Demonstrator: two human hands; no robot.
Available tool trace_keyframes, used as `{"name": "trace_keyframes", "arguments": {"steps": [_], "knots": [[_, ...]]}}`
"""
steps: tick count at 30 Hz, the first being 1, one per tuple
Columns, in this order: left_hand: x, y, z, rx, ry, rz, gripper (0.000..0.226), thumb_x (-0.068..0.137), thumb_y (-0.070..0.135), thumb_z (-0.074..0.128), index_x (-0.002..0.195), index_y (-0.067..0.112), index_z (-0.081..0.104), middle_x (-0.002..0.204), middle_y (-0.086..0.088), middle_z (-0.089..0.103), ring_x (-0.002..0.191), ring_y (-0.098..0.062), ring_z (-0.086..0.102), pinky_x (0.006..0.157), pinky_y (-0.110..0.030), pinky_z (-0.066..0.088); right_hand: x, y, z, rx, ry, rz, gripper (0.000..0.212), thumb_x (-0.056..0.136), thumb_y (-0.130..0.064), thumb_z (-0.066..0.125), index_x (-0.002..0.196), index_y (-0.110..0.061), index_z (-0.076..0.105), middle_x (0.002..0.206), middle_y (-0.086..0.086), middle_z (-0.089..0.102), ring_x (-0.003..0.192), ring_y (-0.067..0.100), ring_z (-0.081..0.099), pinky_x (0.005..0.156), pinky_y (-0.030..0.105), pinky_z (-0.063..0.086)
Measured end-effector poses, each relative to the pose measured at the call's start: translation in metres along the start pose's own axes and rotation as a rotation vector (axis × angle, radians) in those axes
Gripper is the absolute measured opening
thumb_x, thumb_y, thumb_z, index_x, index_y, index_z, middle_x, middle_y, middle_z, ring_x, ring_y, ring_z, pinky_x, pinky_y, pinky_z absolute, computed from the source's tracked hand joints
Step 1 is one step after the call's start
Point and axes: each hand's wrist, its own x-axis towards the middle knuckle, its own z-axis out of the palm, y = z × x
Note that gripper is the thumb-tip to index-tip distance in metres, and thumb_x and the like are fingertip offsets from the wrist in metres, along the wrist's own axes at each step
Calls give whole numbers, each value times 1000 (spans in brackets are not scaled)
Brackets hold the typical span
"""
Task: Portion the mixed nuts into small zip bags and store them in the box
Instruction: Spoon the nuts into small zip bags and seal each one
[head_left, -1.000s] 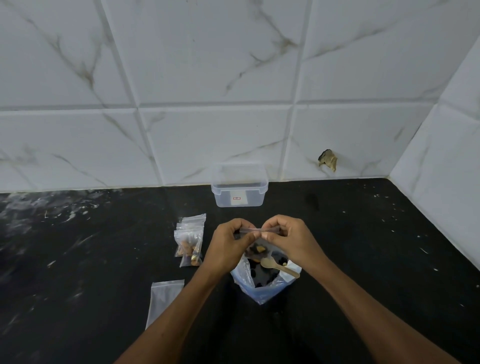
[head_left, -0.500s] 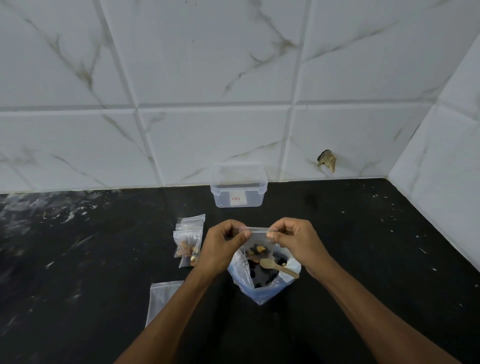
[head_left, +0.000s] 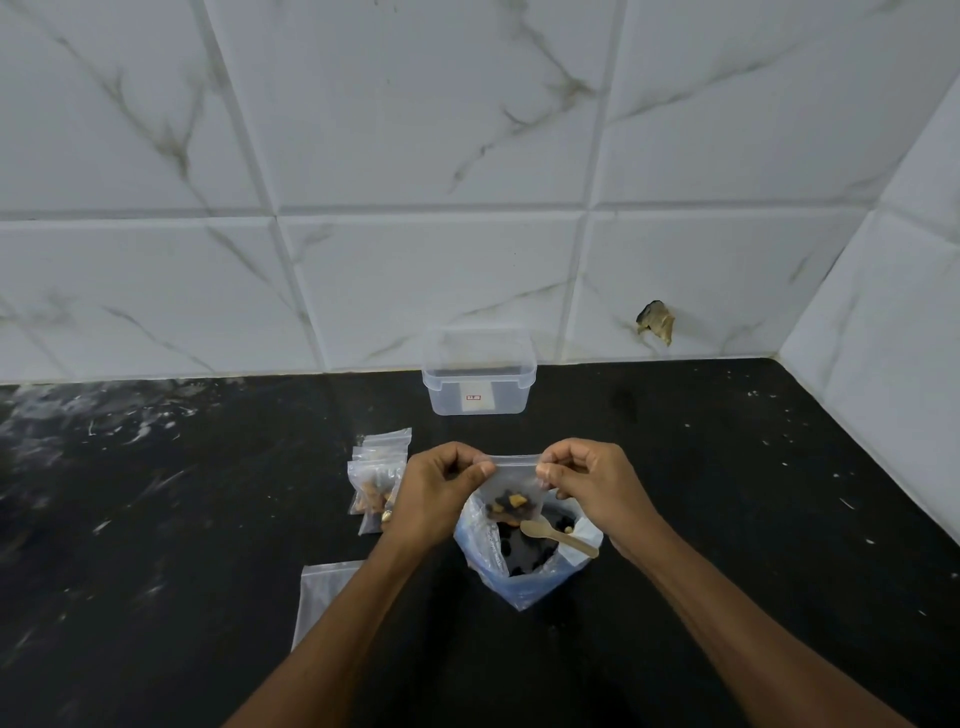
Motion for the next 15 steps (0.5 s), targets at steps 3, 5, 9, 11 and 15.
{"name": "trace_keyframes", "arguments": {"steps": [3,5,9,11,15], "knots": [[0,0,-2,3,-43,11,7,91,8,67,88,14,70,84,-3,69,77,-6,65,72,-19,55,1,-1,0,-5,-13,-7,8,86,-3,67,83,-10,69,76,4,70,68,7,66,63,18,53],[1,1,-2,-15,-81,23,10,90,6,67,93,15,69,85,1,67,79,-5,63,74,-21,55,1,-1,1,-20,-33,-21,10,86,-2,66,83,-12,68,79,4,70,71,9,67,65,18,53],[3,1,1,26,-130,19,10,90,8,69,88,18,71,82,5,69,77,-3,65,71,-20,54,2,0,4,-57,-64,-53,9,86,-4,67,84,-13,68,80,3,70,78,18,69,72,24,56],[5,0,2,60,-116,10,13,91,12,69,83,22,71,81,5,70,77,-4,65,70,-20,53,2,0,5,-57,-63,-57,10,87,-5,67,85,-15,68,81,3,70,79,17,69,74,27,57],[5,-1,4,140,-92,22,14,92,16,67,82,25,69,82,5,70,78,-5,65,70,-19,53,2,-2,7,-90,-97,-93,12,87,-7,67,91,-19,68,82,-2,68,77,9,67,68,23,55]]}}
